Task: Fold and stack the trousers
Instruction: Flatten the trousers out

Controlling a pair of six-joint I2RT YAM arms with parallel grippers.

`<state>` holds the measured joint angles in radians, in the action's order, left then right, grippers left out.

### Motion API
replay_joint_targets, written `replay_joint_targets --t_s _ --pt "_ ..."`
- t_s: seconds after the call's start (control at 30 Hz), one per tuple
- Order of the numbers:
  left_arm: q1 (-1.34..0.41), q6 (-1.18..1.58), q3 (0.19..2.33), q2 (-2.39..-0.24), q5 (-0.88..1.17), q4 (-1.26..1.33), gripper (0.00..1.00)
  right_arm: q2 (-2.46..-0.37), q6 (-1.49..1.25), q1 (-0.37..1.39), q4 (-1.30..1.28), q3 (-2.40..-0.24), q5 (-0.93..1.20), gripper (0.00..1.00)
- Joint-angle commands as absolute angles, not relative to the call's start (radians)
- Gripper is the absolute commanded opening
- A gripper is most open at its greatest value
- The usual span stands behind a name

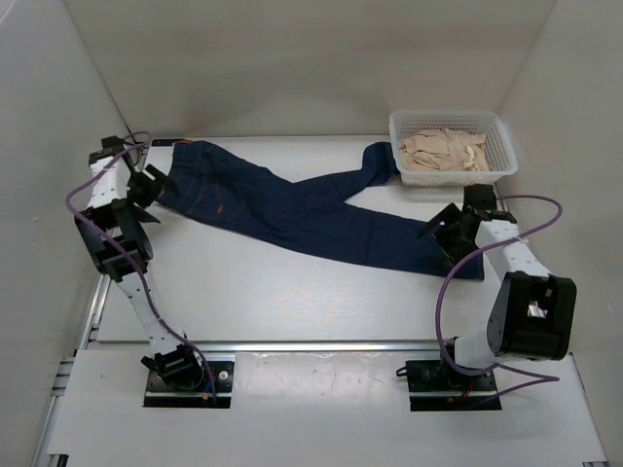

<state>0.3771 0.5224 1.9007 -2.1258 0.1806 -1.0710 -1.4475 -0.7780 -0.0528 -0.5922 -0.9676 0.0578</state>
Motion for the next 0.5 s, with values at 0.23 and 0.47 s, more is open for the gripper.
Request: replay_joint_targets --t_s 0.23,0.47 --pt "0.296 0.554 2.031 -2.384 0.225 -1.049 0.97 -1.371 -0.742 -0.272 -0.586 -0.782 0.21 0.85" --pt "0.287 0.574 2.109 -2.465 0.262 -1.049 0.1 -1.531 -0.802 -0.272 -0.457 -0.792 0.154 0.75"
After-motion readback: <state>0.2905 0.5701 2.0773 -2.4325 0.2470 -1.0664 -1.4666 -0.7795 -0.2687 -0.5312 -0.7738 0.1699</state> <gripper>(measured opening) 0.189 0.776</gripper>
